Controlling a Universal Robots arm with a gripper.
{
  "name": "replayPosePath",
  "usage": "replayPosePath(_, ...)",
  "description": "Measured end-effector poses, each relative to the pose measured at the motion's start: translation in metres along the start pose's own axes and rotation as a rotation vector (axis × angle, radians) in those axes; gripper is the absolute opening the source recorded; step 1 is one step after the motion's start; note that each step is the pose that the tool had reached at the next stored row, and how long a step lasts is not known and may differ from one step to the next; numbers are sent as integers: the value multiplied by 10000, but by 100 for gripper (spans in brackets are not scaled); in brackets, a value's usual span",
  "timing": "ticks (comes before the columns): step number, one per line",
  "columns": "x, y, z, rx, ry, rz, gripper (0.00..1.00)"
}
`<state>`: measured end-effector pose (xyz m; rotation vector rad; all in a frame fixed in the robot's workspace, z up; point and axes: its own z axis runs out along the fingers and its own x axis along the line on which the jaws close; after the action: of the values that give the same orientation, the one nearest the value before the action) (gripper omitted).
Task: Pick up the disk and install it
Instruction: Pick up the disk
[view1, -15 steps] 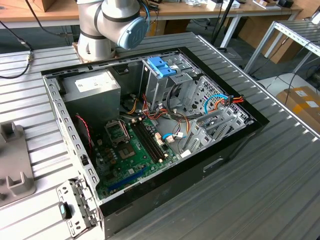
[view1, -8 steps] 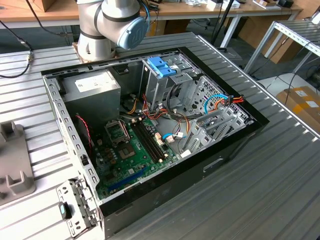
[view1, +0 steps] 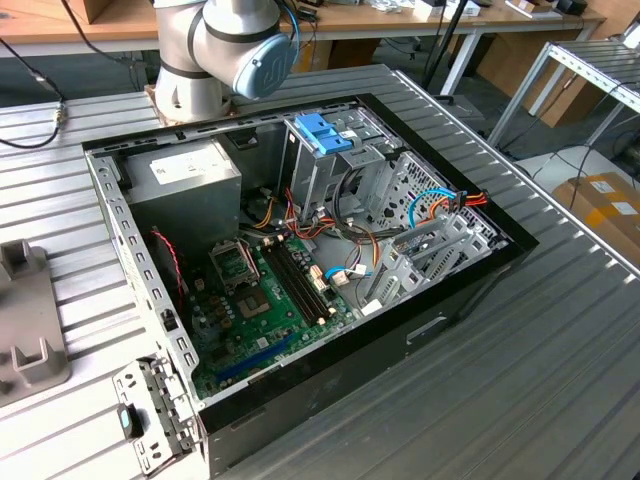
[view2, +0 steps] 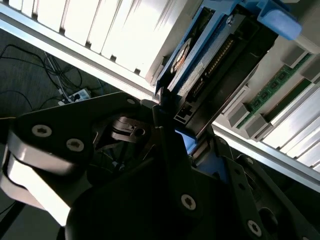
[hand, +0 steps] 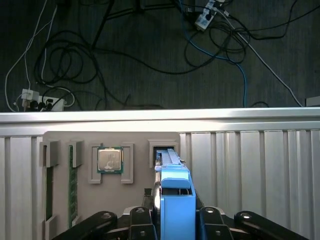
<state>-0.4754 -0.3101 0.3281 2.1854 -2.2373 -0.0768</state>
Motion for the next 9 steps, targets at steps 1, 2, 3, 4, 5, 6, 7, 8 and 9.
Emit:
replayPosePath(1, -1, 0, -8, 0, -1, 0, 37)
replayPosePath(2, -2, 1, -18, -1, -1, 0, 37)
replayPosePath(3, -3, 1, -25, 0, -2, 0, 37)
replayPosePath(4, -3, 2, -30, 2, -4, 0, 37)
replayPosePath(5, -3, 2, -36, 1, -5, 0, 37)
replayPosePath(6, -4, 2, -40, 1, -8, 0, 37)
replayPosePath(7, -4, 2, -44, 0, -10, 0, 37)
replayPosePath(8, -4, 3, -48, 0, -14, 1, 37)
replayPosePath(9, -4, 3, -53, -1, -16, 0, 37)
